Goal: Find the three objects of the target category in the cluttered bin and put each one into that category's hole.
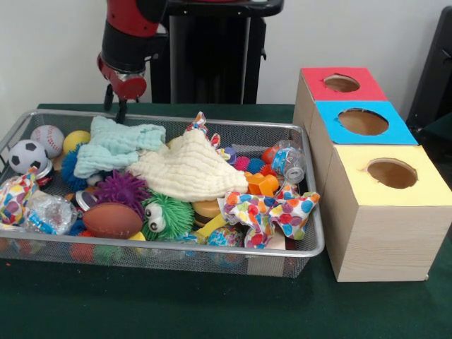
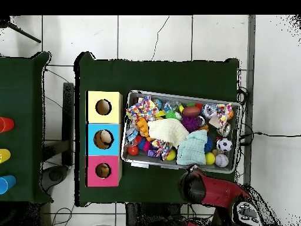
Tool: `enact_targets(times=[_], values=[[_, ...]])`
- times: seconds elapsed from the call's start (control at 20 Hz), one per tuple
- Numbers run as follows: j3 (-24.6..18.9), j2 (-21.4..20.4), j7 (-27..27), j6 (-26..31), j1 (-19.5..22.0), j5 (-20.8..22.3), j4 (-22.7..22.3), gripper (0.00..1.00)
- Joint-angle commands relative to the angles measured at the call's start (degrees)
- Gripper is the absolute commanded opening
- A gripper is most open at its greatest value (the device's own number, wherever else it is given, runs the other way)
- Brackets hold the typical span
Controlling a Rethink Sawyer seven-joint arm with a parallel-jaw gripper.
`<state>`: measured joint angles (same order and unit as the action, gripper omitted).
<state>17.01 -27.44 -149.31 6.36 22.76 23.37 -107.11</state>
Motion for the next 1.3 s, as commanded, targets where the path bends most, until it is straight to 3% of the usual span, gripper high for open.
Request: enact_targets(times=[0.05,0.3,0.7,1.1,1.3], values=[[-0.35,2.21,-1.53,-0.06,2.06,0.34,4.16,1.00],[-5.14,-4.02,5.12,6.36,7.94,1.55,2.66,1.00],[-8.69,-7.94,9.99,10.88,13.40,3.38,3.98,1.00],[-11.67,-3.25,6.18,5.54,15.96,5.42,6.21,1.00],[-11.30,0.29,3.38,1.72,15.27,6.16,8.00,1.00]])
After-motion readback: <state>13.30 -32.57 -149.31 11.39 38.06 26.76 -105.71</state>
